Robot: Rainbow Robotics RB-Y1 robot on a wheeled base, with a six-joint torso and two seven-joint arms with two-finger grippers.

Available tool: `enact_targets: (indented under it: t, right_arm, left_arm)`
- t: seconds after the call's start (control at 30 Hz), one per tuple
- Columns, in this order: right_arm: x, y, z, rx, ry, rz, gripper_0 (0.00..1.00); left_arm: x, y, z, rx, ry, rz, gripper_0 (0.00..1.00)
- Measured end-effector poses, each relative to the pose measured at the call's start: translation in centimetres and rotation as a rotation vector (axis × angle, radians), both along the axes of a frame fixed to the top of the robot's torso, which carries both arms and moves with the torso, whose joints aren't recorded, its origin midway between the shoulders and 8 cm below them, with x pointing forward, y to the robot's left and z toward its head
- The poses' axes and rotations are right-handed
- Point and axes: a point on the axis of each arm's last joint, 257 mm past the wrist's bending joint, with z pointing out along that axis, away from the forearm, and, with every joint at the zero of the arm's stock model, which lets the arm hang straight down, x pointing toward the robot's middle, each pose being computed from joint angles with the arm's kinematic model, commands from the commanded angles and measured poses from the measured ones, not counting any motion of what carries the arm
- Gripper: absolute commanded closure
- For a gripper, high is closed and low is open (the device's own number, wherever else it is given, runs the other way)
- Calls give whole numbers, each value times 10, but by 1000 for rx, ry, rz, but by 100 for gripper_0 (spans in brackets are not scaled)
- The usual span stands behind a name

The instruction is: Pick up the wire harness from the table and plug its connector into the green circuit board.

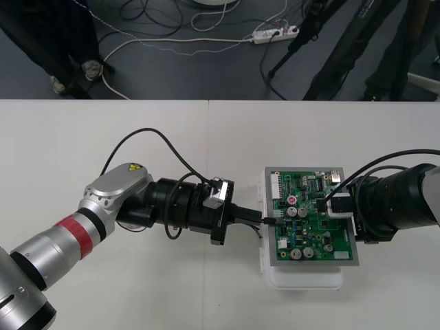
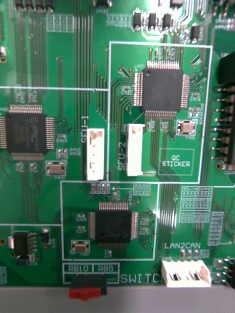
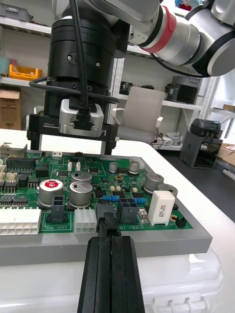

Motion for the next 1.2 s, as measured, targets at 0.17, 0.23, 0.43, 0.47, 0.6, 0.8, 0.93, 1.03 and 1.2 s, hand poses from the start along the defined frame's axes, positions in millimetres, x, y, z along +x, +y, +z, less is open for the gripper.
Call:
enact_targets:
  t: [0.17, 0.23, 0.43, 0.47, 0.6, 0.8, 0.93, 1.03, 1.2]
  right_arm:
    - [0, 0, 0, 0, 0, 0, 0]
    - [0, 0, 0, 0, 0, 0, 0]
    - [0, 0, 0, 1, 0, 0, 0]
    - [0, 0, 0, 1, 0, 1, 0]
    - [0, 0, 0, 1, 0, 1, 0]
    - [0, 1, 1, 1, -2, 3, 0]
    - [0, 1, 1, 1, -3, 3, 0]
    - [0, 1, 1, 1, -3, 3, 0]
    - [0, 1, 1, 1, -3, 3, 0]
  left_arm:
    - [1, -1, 0, 1, -1, 5, 100]
    - [2, -1, 0, 1, -2, 7, 100]
    - [2, -2, 0, 1, -2, 10, 100]
    - [2, -2, 0, 1, -2, 10, 100]
    - [2, -2, 0, 0, -2, 10, 100]
    - [2, -3, 0, -1, -1, 9, 100]
    - [0, -8, 1, -8, 0, 7, 100]
    - [1, -8, 1, -8, 0, 7, 100]
    - [1, -8, 1, -8, 0, 8, 100]
